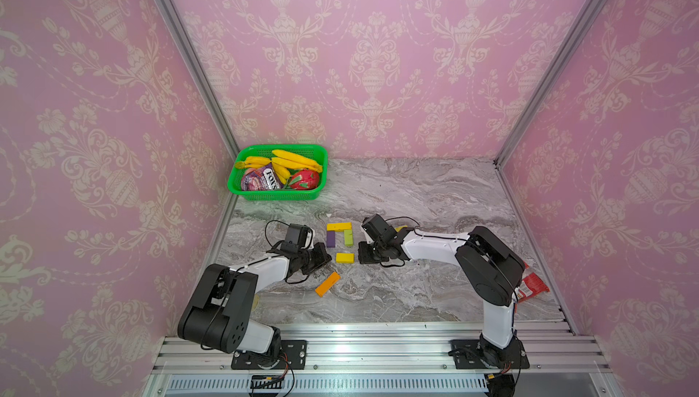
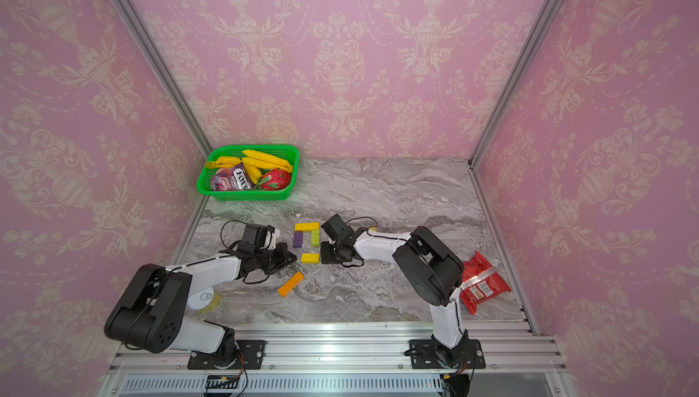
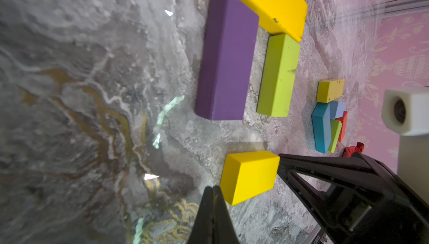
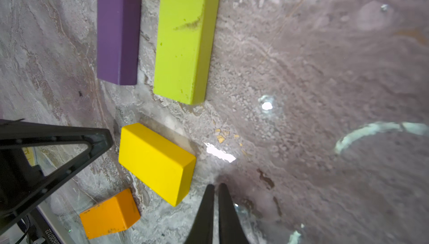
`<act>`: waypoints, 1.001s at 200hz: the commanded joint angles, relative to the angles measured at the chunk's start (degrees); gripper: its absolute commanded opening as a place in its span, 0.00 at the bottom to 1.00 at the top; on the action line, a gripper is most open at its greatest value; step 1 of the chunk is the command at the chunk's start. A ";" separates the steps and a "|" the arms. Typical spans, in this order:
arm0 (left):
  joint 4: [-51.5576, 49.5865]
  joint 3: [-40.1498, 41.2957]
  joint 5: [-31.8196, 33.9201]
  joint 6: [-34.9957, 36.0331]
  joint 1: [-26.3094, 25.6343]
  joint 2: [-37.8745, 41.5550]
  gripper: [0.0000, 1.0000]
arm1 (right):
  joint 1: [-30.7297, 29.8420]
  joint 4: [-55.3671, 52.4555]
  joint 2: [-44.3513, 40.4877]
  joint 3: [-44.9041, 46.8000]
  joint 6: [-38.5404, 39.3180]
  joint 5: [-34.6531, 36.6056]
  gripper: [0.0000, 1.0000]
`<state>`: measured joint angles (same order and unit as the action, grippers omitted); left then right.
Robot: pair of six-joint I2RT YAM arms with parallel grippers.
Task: Assemble the letter p with building blocks
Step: Assemble the building block at the center of the board.
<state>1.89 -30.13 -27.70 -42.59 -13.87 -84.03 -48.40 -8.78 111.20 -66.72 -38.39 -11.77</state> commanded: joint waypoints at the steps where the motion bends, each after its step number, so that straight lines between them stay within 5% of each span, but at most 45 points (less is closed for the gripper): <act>1: 1.10 -1.03 1.56 -0.98 -0.95 -1.36 0.00 | -0.21 0.87 1.10 0.98 -0.54 -1.66 0.10; 200: 3.21 -4.25 0.67 -1.66 -2.58 -6.65 0.00 | 1.41 -0.98 5.34 -2.17 -1.21 -2.00 0.10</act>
<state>4.78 -33.04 -26.59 -43.64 -15.84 -88.99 -47.59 -6.24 113.86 -68.69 -39.46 -15.22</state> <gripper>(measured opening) 0.047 0.101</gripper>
